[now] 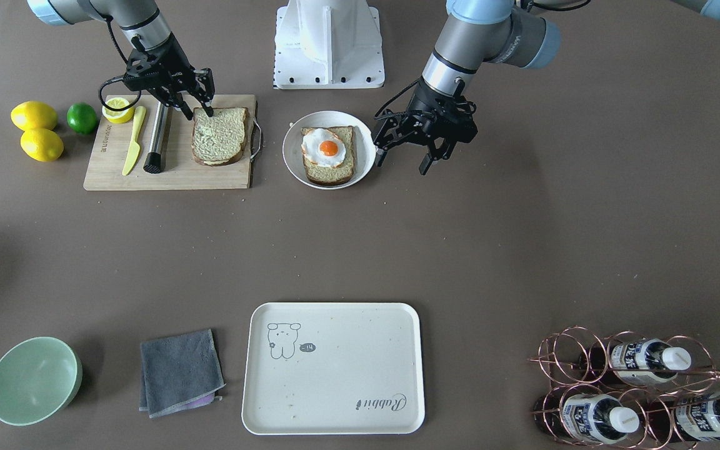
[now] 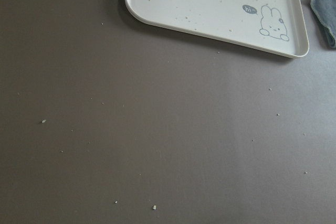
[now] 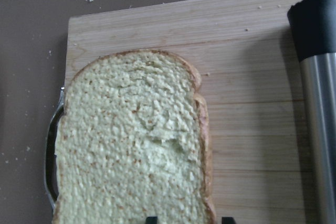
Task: Make sandwich and place on tray
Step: 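Grasp the bread slice on the cutting board with the right gripper, then carry the bread slice over the plate and lay it on the egg toast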
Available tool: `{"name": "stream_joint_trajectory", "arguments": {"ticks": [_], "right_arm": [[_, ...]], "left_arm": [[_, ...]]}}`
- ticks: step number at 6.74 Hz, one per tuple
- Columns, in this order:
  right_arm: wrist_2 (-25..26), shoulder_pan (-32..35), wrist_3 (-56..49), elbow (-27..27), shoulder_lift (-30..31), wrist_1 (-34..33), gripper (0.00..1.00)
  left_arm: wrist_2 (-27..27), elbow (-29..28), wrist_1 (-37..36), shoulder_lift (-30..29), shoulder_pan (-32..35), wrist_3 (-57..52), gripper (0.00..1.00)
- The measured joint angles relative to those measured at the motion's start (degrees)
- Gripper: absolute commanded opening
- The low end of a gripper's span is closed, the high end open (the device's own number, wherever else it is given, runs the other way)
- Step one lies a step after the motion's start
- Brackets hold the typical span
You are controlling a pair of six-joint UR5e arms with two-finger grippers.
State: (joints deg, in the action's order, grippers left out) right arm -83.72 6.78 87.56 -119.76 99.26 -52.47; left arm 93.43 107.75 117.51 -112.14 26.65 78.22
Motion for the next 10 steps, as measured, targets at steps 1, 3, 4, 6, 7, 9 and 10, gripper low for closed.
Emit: {"name": "stream_joint_trajectory", "arguments": {"ticks": [1, 3, 4, 6, 7, 9, 10], "right_arm": [[0.1, 0.0, -0.1, -0.2, -0.1, 0.0, 0.0], [-0.3, 0.5, -0.2, -2.2, 0.1, 0.0, 0.0], [-1.3, 1.4, -0.3, -4.1, 0.3, -0.1, 0.0], [-6.2, 5.9, -0.4, -7.0, 0.1, -0.3, 0.0], [-9.4, 8.6, -0.7, -7.3, -0.9, -0.4, 0.0], [-12.3, 10.7, -0.9, -5.9, -5.5, -0.7, 0.0], [-12.2, 10.6, -0.9, -3.6, -9.6, -1.0, 0.0]], "left_arm": [[0.0, 0.0, 0.0, 0.0, 0.0, 0.0, 0.98], [0.0, 0.0, 0.0, 0.0, 0.0, 0.0, 0.98], [0.0, 0.1, 0.0, 0.1, 0.1, 0.0, 0.98], [0.2, 0.5, 0.1, 0.4, 0.1, -0.3, 0.98], [0.4, 0.8, 0.1, 0.5, 0.1, -0.4, 0.98], [0.8, 0.9, 0.1, 0.7, 0.5, -1.9, 0.99], [0.9, 0.8, 0.1, 0.8, 0.6, -3.5, 0.99]]}}
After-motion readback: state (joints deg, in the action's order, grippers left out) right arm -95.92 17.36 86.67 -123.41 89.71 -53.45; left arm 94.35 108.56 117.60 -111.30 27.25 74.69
